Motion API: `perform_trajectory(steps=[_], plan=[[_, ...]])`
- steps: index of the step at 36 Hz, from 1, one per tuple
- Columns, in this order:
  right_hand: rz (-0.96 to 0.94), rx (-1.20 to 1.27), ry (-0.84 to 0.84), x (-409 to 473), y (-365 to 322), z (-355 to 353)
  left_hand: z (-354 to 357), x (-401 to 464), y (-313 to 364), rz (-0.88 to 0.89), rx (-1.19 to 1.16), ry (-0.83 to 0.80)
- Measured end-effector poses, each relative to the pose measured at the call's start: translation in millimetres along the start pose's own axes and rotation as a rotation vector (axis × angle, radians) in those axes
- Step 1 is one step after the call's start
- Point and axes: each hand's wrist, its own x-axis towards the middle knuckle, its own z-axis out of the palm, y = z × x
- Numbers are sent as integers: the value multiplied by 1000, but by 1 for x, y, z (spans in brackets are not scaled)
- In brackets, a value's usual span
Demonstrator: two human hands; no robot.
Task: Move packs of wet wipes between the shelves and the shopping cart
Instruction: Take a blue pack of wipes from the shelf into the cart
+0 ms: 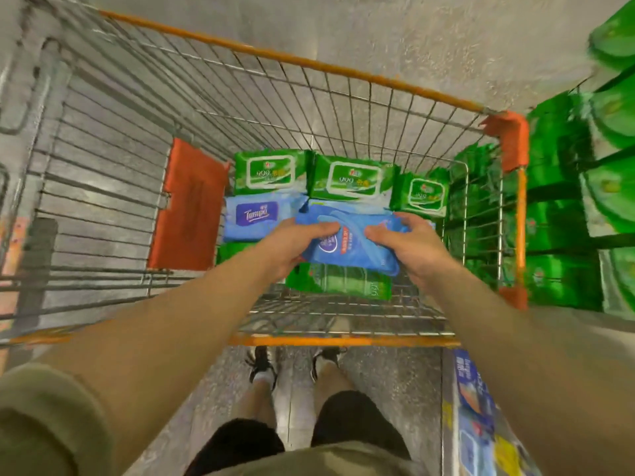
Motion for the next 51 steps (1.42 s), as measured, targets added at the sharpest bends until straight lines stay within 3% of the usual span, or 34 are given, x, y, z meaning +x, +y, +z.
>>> perform_trajectory(steps=[7,14,23,30,39,51], plan=[[-5,-46,4,74,32,2,0,43,-6,-1,185,115],[42,-275,114,43,-8,11,6,33,7,31,556,263],[-119,-452,195,-3,-70,-3,20,-17,57,315,888,257],[-338,-667,272,-76,-123,-18,26,-87,106,550,977,324],[-493,-898,472,-209,-165,-41,34,-205,145,811,1006,224],[-407,-875,870,-408,-122,-54,66,-316,144,1101,1122,-115]])
